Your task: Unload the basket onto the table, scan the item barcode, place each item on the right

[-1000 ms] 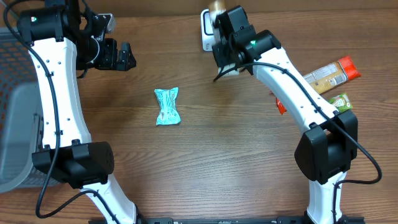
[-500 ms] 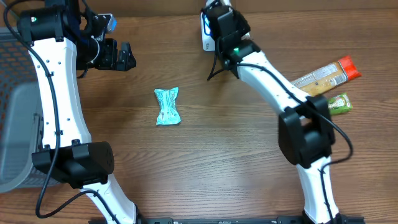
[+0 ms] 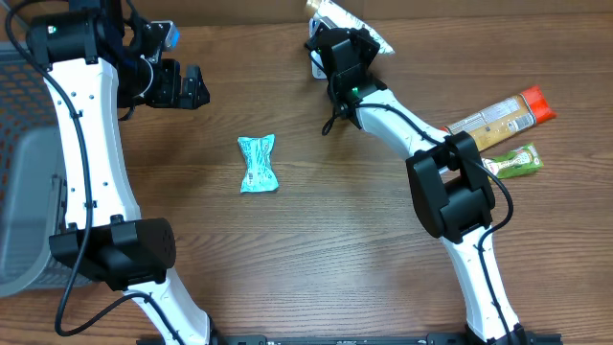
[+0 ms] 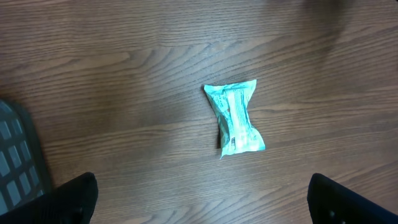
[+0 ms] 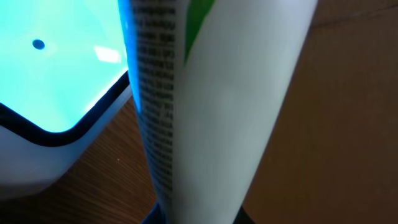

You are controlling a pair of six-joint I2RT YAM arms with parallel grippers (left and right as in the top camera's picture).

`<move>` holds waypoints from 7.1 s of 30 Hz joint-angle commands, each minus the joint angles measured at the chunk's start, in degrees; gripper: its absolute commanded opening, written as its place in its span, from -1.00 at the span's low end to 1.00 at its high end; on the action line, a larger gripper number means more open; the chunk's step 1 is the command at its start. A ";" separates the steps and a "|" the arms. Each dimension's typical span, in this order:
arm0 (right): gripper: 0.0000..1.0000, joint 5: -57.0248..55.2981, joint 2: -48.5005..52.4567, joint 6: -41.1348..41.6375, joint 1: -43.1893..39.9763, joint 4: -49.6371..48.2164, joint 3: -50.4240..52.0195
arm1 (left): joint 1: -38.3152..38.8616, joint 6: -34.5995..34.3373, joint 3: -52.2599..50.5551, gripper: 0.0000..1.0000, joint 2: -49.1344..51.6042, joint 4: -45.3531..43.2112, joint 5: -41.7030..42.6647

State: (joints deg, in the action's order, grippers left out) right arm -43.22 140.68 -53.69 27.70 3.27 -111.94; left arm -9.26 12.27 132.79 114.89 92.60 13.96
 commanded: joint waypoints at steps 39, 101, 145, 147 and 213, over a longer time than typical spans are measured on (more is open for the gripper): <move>-0.93 25.49 -32.89 91.54 -8.13 53.46 -0.07 | -0.07 1.03 0.35 0.99 0.61 -0.04 0.68; 0.50 63.54 -10.03 75.14 11.15 18.99 15.13 | -0.11 1.03 0.35 0.99 0.61 -0.04 0.66; -0.92 46.14 -19.41 88.48 4.66 44.76 11.37 | -0.11 1.03 0.35 0.99 0.61 -0.04 0.63; -0.92 46.88 -19.26 91.89 4.57 47.32 11.47 | -0.11 1.03 0.35 0.99 0.61 -0.04 0.63; -0.60 42.12 -20.90 75.91 9.22 55.17 14.14 | -0.11 1.03 0.35 0.99 0.61 -0.04 0.63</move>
State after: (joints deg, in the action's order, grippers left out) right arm 4.27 121.34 22.46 36.21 58.00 -96.71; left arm -9.26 12.27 132.79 114.89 92.60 13.98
